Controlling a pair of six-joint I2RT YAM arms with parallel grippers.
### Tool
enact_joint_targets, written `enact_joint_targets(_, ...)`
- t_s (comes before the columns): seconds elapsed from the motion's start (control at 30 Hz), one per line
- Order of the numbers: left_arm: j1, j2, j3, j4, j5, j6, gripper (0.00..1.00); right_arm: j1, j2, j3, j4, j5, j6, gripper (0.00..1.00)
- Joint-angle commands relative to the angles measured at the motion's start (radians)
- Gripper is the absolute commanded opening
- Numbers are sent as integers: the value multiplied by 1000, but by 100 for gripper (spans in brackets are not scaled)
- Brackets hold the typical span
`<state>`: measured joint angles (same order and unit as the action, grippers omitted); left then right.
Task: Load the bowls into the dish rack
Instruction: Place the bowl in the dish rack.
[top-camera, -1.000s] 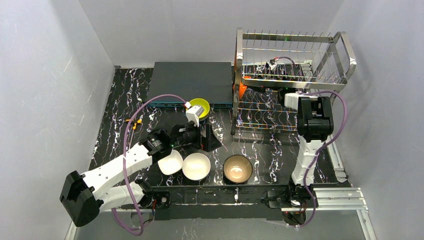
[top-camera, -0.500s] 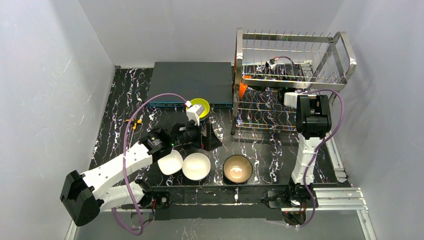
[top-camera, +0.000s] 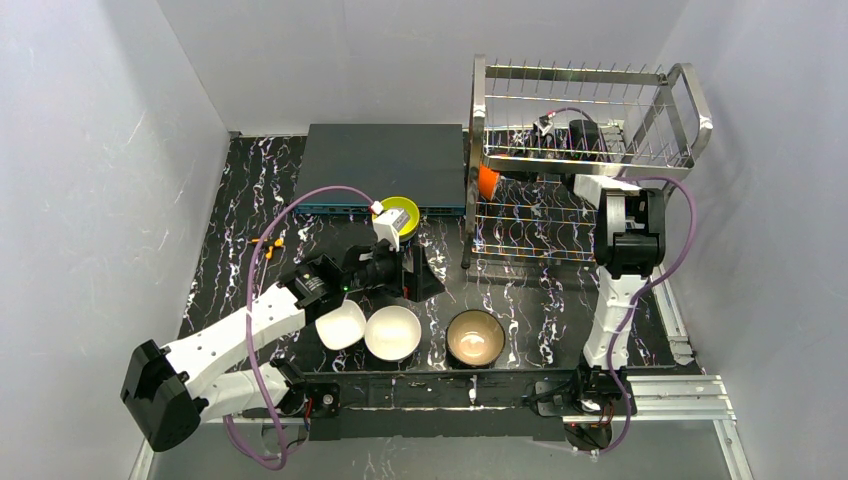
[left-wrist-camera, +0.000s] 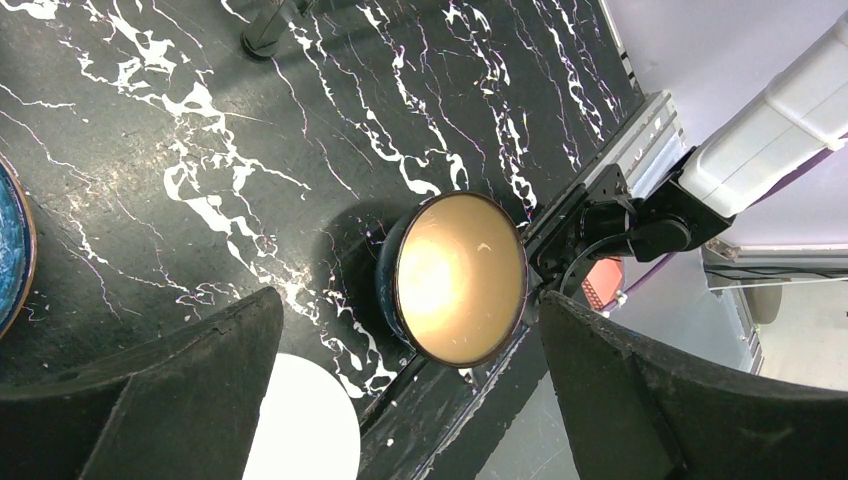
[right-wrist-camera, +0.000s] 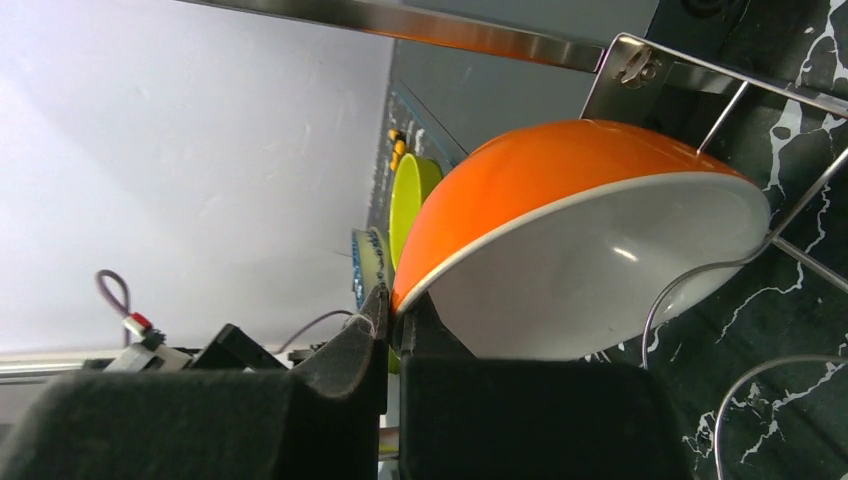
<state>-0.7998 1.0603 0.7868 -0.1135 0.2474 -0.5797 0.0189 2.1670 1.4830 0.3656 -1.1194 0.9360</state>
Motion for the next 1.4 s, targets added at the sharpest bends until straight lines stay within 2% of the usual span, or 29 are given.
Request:
enact_joint_targets(0.0, 5, 11, 44, -8, 16, 9, 98, 13, 16, 108, -410, 49, -319, 1)
enact_joint_targets(0.27, 5, 15, 50, -9, 14, 7, 98, 13, 35, 92, -478, 69, -369, 3)
enact_joint_targets(0.33, 5, 12, 52, -17, 9, 9, 98, 13, 30, 86, -504, 90, -392, 17)
enact_joint_targets(0.43, 6, 4, 51, -23, -3, 11, 98, 12, 10, 70, -525, 127, -418, 29)
enact_joint_targets(0.57, 5, -8, 50, -22, -16, 12, 98, 9, -32, 39, -519, 183, -426, 53)
enact_joint_targets(0.8, 5, -12, 55, -28, -22, 9, 98, 10, -150, -115, -359, 232, -352, 70)
enact_joint_targets(0.93, 5, -17, 61, -35, -31, 15, 98, 13, -195, -195, -239, 250, -280, 66)
enact_joint_targets(1.17, 5, -16, 72, -43, -29, 20, 98, 18, -203, -192, -255, 272, -279, 36)
enact_joint_targets(1.37, 6, -23, 64, -26, -28, 7, 98, 18, -245, -203, -271, 371, -276, 33)
